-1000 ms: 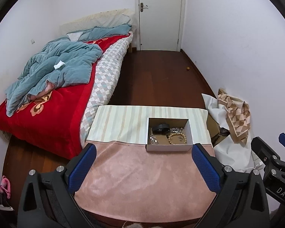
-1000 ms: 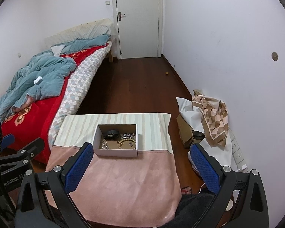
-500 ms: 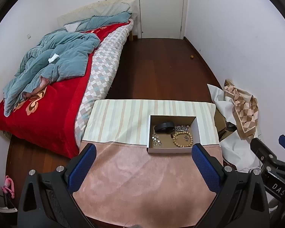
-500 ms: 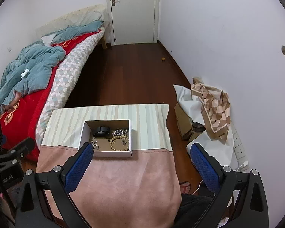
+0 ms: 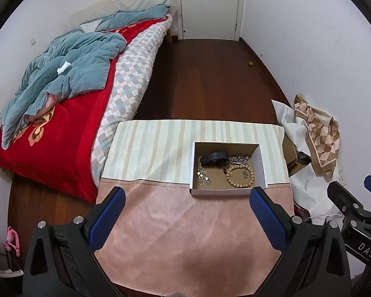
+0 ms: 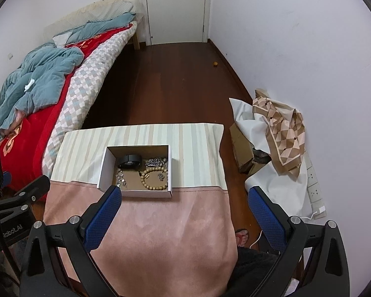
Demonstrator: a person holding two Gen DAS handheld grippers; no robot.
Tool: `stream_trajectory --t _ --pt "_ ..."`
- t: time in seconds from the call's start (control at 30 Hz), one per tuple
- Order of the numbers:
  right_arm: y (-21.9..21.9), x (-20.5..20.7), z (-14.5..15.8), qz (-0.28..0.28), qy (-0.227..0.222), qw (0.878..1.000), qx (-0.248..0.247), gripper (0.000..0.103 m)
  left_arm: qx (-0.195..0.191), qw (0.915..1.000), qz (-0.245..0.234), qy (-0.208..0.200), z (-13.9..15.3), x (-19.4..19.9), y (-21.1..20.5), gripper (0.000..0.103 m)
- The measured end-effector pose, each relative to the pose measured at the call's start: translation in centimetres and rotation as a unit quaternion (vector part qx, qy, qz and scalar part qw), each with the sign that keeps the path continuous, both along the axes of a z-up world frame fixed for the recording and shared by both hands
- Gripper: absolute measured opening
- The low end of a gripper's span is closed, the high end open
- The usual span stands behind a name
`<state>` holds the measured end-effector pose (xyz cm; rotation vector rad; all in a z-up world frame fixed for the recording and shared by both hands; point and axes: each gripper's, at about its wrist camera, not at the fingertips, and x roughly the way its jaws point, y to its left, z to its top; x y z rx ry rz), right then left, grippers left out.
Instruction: Organize jewelry
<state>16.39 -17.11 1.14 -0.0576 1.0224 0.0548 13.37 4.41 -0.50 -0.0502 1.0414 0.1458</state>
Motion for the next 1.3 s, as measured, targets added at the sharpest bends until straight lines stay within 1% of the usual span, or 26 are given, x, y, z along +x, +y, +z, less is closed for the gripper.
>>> stream_trajectory --t 1.3 --pt "1.0 -0.2 -0.4 0.013 0.010 1.000 -0.005 0.103 0.004 1.0000 0.001 -0.001 -0.3 -0.5 0.9 0.103"
